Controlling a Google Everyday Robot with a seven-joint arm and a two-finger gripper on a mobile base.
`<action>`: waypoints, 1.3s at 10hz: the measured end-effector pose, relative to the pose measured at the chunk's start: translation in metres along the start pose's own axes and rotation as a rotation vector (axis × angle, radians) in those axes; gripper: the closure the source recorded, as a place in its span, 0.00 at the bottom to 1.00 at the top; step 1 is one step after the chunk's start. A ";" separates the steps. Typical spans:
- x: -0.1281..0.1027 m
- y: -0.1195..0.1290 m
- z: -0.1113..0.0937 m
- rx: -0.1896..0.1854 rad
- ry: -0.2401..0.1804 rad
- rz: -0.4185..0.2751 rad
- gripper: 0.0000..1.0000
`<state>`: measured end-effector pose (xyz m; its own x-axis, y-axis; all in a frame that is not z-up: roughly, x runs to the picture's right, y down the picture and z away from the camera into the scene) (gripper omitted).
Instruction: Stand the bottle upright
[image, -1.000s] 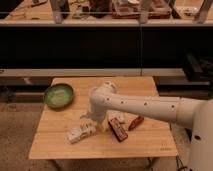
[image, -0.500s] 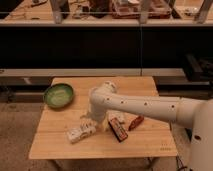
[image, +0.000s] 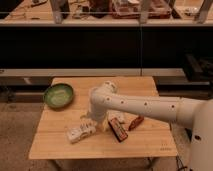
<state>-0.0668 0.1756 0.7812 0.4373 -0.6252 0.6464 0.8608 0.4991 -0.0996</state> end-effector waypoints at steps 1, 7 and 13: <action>0.000 0.000 0.000 0.000 0.000 0.000 0.22; -0.037 -0.057 -0.039 0.054 0.010 0.030 0.22; -0.094 -0.080 -0.059 -0.043 0.019 0.253 0.22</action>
<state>-0.1615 0.1587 0.6838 0.6444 -0.4955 0.5825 0.7337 0.6153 -0.2883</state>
